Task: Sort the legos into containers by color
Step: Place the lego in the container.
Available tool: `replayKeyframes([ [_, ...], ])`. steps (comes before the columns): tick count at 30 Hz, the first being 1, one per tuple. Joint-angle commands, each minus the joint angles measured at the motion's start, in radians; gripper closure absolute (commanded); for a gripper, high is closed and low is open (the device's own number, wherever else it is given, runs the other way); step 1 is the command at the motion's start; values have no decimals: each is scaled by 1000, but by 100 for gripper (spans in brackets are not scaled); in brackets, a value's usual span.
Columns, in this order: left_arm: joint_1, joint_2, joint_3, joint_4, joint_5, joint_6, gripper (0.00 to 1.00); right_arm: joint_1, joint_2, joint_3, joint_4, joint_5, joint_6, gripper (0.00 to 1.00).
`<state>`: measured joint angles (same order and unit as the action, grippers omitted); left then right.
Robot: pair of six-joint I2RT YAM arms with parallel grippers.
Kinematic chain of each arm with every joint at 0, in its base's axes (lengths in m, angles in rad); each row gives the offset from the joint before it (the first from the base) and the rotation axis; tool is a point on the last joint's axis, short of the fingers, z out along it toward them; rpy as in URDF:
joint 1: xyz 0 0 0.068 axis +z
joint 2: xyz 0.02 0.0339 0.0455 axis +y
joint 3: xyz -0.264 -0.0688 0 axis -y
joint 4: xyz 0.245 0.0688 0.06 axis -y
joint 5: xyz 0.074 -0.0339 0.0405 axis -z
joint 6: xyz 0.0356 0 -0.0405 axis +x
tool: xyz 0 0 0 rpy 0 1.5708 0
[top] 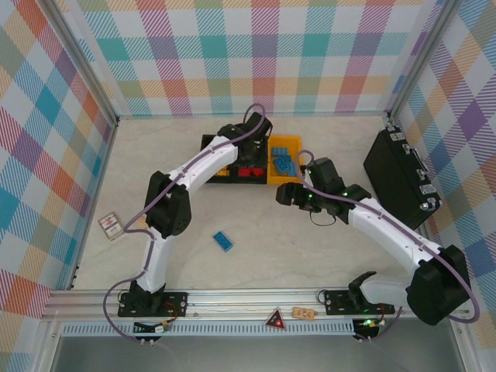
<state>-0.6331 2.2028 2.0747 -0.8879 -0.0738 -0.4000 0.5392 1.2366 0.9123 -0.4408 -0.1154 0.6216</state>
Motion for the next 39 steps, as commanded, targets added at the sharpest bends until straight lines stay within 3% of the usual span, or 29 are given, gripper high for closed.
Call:
replayKeyframes([
  [1,17,44,60,-28,-17,-15,75,-8,14,42,33,0,12,25],
  [7,27,109,130,-42,-10,-23,69,-15,18,43,27,0,11,24],
  [11,27,108,138,-55,-27,-40,47,-18,11,36,27,0,14,25],
  [16,26,66,122,-58,-35,-42,35,-18,3,33,26,-5,16,24],
  [24,10,-80,6,-29,-14,-40,31,-18,-46,2,18,-8,17,24],
  [33,-20,-342,-308,38,4,-38,31,-15,-108,-29,-20,-58,-12,24],
  [39,-40,-487,-499,24,36,-3,30,-7,-117,-46,-34,-160,-61,24],
])
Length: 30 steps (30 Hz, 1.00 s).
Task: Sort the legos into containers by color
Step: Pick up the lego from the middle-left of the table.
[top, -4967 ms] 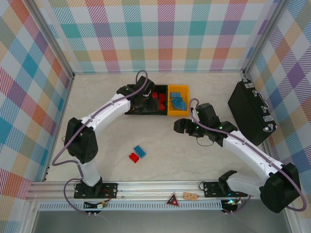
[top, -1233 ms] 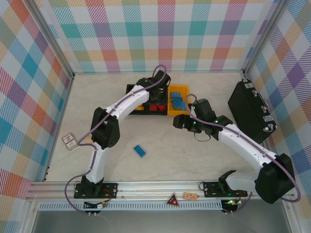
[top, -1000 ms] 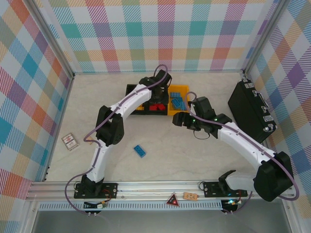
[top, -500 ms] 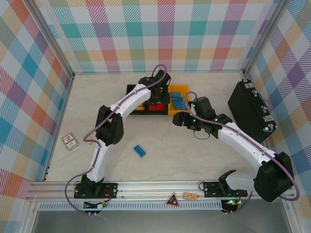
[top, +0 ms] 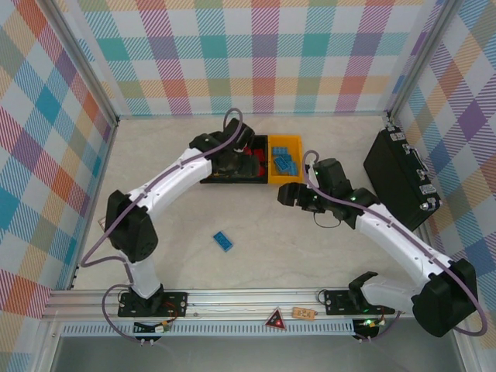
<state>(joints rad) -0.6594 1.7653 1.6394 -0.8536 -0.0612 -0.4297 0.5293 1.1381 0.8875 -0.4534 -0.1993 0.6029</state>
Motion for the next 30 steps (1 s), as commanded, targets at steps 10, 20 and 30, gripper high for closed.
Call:
replayKeyframes([
  [10,-37,-303,-548,46,5,-322,25,43,-59,-89,-27,-109,-61,24],
  [20,-142,-321,-776,200,-49,-675,20,60,-43,-126,31,-114,-23,24],
  [30,-175,-221,-782,246,-34,-702,32,77,-37,-154,50,-104,-3,24],
])
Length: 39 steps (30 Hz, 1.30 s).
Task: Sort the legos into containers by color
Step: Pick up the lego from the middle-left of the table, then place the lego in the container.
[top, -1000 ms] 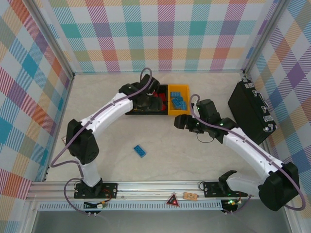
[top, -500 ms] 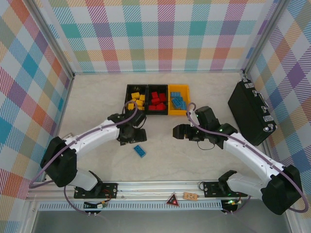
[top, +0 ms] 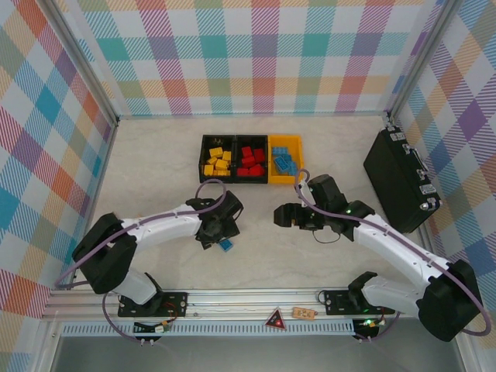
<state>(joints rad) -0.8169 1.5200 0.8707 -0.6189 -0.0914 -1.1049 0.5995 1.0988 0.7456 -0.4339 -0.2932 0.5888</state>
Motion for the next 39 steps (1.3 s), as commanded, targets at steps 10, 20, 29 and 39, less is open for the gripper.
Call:
replayKeyframes([
  [10,-27,38,-8,28,14,-9,72,6,10,-15,39,-8,15,24],
  [20,-27,34,193,-101,-71,149,76,2,-38,-25,21,14,36,24],
  [29,-27,196,488,-119,-55,292,75,-90,-71,5,-66,96,75,24],
  [39,-26,460,880,-174,-44,409,75,-215,-67,50,-109,143,84,25],
])
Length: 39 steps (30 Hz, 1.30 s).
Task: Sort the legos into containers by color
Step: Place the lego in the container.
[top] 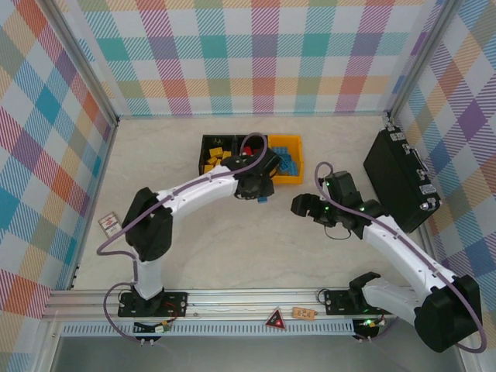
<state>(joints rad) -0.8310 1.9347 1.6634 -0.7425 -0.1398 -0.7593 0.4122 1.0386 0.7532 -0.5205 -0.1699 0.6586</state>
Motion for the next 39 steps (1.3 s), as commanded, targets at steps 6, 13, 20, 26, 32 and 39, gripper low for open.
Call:
replayKeyframes([
  [6,-1,202,315,-92,7,112,75,-86,16,56,-2,7,10,25],
  [13,35,360,513,-68,11,122,75,-110,37,71,9,7,6,25],
  [20,76,488,695,-42,69,127,74,-152,68,78,34,14,-11,25],
  [26,100,527,737,27,89,109,72,-168,115,93,68,-3,-2,25],
  [32,111,570,763,113,135,102,71,-168,132,94,69,0,-3,25],
  [39,118,613,806,123,138,103,68,-170,122,89,59,6,-4,25],
])
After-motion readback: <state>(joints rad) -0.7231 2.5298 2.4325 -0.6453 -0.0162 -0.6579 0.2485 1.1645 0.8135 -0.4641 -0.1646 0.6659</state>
